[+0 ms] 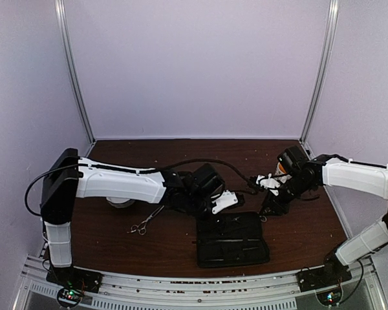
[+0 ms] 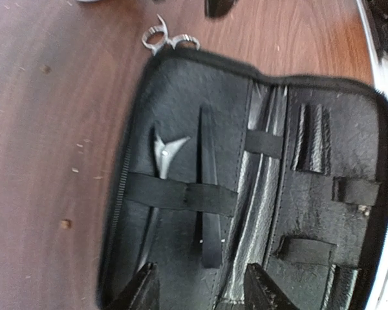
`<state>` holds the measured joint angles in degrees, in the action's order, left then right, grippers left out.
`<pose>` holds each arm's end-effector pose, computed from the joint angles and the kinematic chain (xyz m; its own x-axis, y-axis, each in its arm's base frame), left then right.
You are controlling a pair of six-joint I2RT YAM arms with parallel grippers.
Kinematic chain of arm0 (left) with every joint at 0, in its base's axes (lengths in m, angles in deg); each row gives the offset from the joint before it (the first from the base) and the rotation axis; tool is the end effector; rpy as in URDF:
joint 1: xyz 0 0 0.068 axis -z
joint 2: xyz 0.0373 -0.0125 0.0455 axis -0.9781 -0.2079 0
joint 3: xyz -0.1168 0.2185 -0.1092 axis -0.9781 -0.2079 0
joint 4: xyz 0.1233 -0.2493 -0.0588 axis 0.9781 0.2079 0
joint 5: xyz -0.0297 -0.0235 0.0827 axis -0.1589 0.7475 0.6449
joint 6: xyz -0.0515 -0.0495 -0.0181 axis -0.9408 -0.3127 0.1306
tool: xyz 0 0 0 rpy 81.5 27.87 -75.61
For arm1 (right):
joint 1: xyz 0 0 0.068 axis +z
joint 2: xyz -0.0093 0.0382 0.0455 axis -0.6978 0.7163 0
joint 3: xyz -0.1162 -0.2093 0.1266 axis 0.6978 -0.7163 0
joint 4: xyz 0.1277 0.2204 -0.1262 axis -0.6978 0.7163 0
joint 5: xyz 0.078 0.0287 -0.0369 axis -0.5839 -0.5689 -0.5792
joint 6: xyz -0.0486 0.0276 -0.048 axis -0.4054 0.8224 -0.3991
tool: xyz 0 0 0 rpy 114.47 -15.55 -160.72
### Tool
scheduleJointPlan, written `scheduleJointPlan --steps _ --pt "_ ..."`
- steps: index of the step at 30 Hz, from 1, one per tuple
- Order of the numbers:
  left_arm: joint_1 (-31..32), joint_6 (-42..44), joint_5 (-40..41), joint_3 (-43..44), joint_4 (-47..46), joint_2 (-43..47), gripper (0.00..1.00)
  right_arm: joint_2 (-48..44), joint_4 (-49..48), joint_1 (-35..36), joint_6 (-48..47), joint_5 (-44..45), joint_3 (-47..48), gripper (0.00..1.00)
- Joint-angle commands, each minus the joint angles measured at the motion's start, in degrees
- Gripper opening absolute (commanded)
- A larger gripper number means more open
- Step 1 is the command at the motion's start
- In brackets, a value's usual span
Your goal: Sort the hair-cutting tools
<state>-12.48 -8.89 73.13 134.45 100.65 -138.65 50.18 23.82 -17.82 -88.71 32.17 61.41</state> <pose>0.1871 -0.4295 0.1636 -0.2810 0.7657 -0.5785 0.9516 0.3005 -0.0644 0.2424 0.1532 0.1766 -0.3964 -0.7248 -0.5635 -0.9134 0.3731 0.1627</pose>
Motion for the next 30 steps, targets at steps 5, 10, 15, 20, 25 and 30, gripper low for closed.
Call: scheduleJointPlan --steps 5,10,15,20,25,30 --pt "-0.7 -2.5 -2.8 3.5 1.7 -4.1 0.44 -1.5 -1.1 -0.5 0.4 -0.4 -0.9 0.43" --pt "-2.3 -3.7 -6.1 3.4 0.3 -5.7 0.41 -1.8 -1.1 -0.6 0.3 -0.3 -1.2 0.43" --pt "-3.1 -3.4 -9.9 3.1 -0.7 -6.6 0.37 -1.7 -1.1 -0.7 0.3 -0.2 -1.2 0.43" --pt "-3.7 -3.5 -12.5 2.9 -0.8 -7.3 0.33 -1.5 -1.2 -0.8 0.3 -0.2 -1.2 0.43" --pt "-5.8 -6.7 -17.0 1.9 -3.4 -7.8 0.21 -1.3 -1.1 -0.8 0.2 -0.3 -1.3 0.43" --pt "-7.7 -8.9 -21.5 1.6 -4.4 -8.7 0.16 -1.0 -0.9 -0.8 0.2 -0.4 -1.3 0.43"
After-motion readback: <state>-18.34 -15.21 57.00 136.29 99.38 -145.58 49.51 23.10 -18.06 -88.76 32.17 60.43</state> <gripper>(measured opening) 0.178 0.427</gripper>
